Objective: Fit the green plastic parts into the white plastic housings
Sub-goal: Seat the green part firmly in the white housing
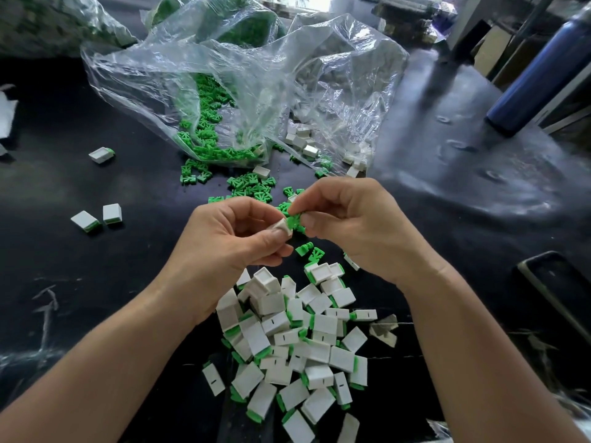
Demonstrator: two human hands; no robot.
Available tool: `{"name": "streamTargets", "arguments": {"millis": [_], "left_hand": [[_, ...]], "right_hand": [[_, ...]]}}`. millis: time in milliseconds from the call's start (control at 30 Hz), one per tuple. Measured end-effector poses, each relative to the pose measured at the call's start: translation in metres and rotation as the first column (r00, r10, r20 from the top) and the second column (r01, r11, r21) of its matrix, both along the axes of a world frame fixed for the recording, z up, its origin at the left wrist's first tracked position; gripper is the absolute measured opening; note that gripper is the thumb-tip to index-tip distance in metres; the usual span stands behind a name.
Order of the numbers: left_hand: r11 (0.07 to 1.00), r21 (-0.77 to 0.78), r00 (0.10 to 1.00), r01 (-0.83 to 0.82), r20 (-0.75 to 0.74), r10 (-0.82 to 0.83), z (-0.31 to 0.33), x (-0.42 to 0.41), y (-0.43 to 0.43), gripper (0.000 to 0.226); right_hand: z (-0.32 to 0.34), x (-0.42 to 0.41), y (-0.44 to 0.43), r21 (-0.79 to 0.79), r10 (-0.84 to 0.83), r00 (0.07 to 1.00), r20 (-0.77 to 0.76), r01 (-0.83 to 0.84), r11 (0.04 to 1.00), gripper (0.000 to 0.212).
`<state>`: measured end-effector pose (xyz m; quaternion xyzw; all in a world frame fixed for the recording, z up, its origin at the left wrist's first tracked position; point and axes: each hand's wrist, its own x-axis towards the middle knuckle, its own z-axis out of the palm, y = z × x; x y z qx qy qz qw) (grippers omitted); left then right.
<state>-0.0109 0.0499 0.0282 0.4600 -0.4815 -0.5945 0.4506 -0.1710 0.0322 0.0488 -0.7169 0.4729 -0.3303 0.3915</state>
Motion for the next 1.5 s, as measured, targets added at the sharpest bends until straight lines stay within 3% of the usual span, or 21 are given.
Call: {"name": "streamTargets", "arguments": {"millis": [400,667,800,967,1133,1233,1433,1500], "left_hand": [[0.999,-0.046,0.997,0.003,0.077,0.001,0.002,-0.001,0.003,0.007],[0.982,-0.189,0.962,0.026,0.273,0.027,-0.001,0.002,0.006,0.012],[0.956,-0.289,0.898,0.054,0.433,0.080,-0.001,0.002,0.007,0.016],[0.940,-0.334,0.842,0.066,0.524,0.127,-0.001,0.005,0.008,0.017],[0.979,-0.203,0.956,-0.006,0.287,0.066,0.000,0.003,0.004,0.010],[0.982,-0.191,0.978,-0.013,0.202,0.052,0.001,0.005,0.005,0.010],[0.970,-0.241,0.992,-0.017,0.121,0.047,0.005,0.009,0.003,0.011],[0.962,-0.272,0.998,-0.011,0.062,0.029,0.007,0.007,0.003,0.012]], "right_hand": [[-0.001,0.000,0.001,0.013,-0.025,0.999,-0.042,0.026,1.000,0.033],[-0.002,0.003,0.005,-0.078,0.022,0.984,-0.179,-0.036,0.996,0.031],[-0.003,0.005,0.007,-0.134,0.022,0.969,-0.248,-0.057,0.989,0.019],[-0.005,0.010,0.009,-0.177,0.036,0.954,-0.297,-0.093,0.980,0.017],[-0.003,0.008,0.008,-0.257,-0.024,0.973,-0.231,-0.037,0.966,0.011],[-0.002,0.008,0.008,-0.240,-0.036,0.984,-0.173,-0.006,0.971,0.009],[0.004,0.008,0.007,0.148,0.002,0.972,0.236,-0.038,0.988,0.008],[0.004,0.005,0.006,0.269,-0.014,0.968,0.251,-0.056,0.961,0.028]]}}
